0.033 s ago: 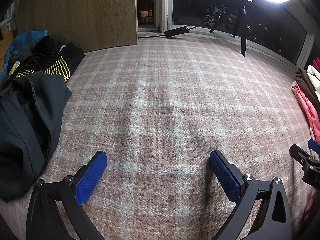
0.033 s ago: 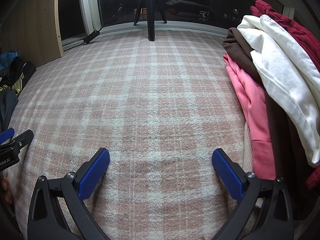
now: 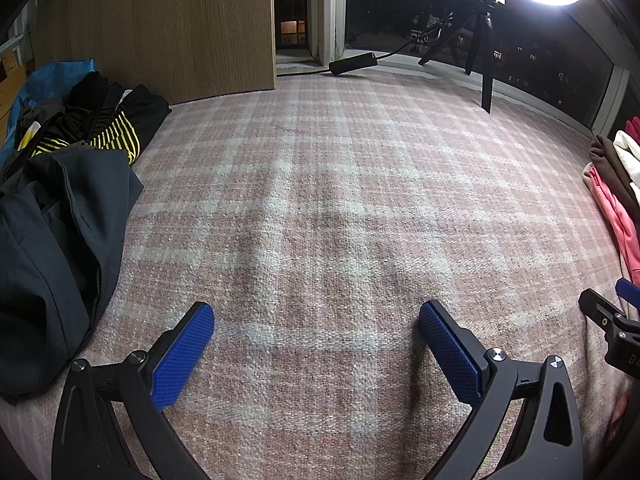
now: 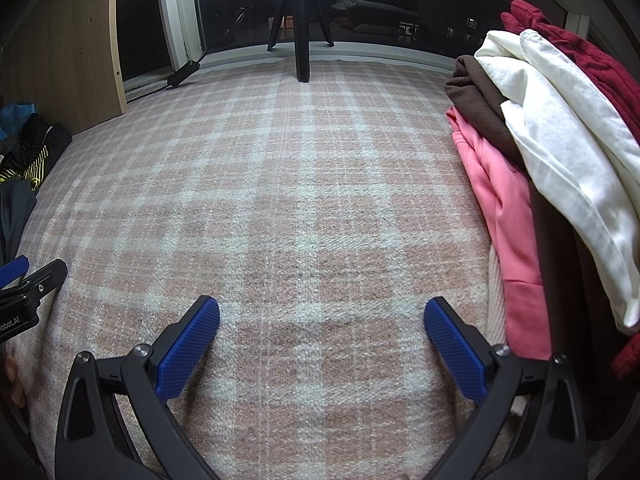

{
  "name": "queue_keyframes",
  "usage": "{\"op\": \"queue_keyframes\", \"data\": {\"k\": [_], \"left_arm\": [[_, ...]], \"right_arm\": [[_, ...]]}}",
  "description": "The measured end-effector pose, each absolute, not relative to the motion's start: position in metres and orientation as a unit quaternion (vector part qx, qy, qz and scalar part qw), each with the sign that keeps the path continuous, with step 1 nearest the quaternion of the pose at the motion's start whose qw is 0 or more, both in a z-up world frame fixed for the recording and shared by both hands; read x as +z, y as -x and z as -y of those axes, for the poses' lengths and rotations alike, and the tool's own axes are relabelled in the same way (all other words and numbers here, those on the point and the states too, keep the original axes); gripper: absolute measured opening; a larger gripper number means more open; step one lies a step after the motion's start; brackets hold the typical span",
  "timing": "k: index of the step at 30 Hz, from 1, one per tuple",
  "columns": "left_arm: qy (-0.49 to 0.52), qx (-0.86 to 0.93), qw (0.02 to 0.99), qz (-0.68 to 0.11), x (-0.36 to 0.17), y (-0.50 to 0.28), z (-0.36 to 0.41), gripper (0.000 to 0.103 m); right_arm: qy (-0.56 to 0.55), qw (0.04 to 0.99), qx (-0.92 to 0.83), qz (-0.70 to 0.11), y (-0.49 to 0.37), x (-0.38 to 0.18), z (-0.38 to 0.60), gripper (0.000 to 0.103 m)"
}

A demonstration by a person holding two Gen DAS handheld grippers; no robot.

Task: Fold clothes
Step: 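Move both open grippers toward the pile of dark clothes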

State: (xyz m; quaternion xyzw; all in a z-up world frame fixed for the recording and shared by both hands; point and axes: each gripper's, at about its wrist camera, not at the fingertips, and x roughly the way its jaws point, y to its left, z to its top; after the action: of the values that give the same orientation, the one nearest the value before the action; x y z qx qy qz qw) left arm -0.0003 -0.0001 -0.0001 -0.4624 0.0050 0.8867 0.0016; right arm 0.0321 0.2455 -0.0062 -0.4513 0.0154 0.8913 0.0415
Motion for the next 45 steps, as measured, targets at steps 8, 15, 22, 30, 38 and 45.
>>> {"op": "queue_keyframes", "data": {"k": [8,15,22,30,38,45], "left_arm": [[0.465,0.885,0.001,0.005,0.000,0.000,0.000,0.102],[0.478,0.878,0.001,0.025,0.022,-0.010,0.009,0.096],[0.463,0.886,-0.017,0.006,0.073,-0.044,0.022,0.096],[0.421,0.903,-0.082,-0.015,0.127,-0.095,0.061,0.097],[0.391,0.911,-0.130,0.000,0.162,-0.122,0.109,0.097],[0.372,0.918,-0.138,0.009,0.177,-0.126,0.167,0.097]], "right_arm": [[0.454,0.040,0.890,-0.016,-0.031,-0.006,-0.246,0.103],[0.469,0.016,0.883,-0.016,-0.037,0.003,-0.241,0.103],[0.436,-0.028,0.899,-0.012,-0.056,0.052,-0.231,0.103],[0.380,-0.096,0.920,0.025,-0.072,0.113,-0.204,0.103],[0.351,-0.149,0.924,0.041,-0.074,0.149,-0.166,0.103],[0.335,-0.153,0.928,0.058,-0.070,0.168,-0.129,0.103]]}}
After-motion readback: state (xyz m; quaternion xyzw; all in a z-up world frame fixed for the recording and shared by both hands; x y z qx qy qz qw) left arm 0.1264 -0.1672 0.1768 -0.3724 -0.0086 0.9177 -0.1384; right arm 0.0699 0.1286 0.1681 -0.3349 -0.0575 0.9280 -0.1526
